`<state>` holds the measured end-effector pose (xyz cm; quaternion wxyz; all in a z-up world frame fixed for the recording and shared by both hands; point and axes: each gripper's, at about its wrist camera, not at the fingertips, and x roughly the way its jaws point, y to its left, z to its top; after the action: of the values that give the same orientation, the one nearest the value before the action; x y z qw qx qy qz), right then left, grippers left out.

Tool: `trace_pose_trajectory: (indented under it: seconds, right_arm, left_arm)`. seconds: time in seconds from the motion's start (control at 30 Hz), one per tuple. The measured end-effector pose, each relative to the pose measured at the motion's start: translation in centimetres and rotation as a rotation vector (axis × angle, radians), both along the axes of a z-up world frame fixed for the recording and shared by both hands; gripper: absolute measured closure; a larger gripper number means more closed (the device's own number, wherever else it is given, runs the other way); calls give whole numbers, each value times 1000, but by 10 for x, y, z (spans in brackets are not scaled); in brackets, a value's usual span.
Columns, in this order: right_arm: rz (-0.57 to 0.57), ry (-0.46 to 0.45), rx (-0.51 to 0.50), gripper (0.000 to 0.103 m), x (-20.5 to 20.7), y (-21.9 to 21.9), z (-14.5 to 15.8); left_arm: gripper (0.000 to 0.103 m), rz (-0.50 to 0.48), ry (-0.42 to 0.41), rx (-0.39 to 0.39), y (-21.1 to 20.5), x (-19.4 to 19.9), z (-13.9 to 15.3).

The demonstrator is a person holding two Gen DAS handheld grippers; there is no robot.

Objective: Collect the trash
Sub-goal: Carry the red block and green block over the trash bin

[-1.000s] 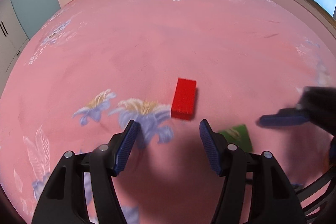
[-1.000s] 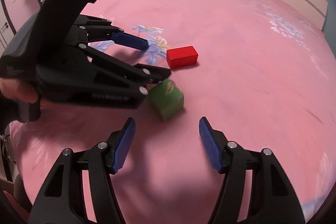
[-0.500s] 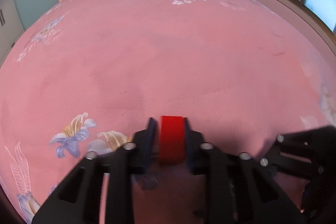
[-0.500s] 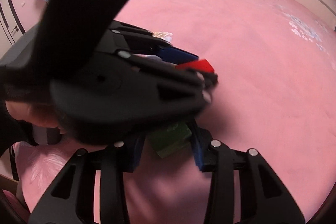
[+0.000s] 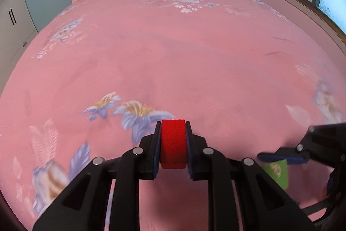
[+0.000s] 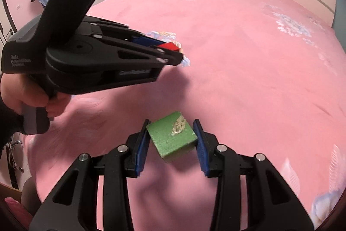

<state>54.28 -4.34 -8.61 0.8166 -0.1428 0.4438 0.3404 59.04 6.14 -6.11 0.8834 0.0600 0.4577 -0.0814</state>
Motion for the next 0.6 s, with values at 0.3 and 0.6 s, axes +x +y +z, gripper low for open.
trace_pose_trajectory:
  seconds: [0.3,0.6]
  right_arm:
    - [-67,-89,-12,62,-76,-16,80]
    - [-123,-208,-8,62,-141,-37,164]
  left_arm:
    - [81,5,-104,48,-11,-95,85]
    - [81,6,-237,107,-29,-186,174]
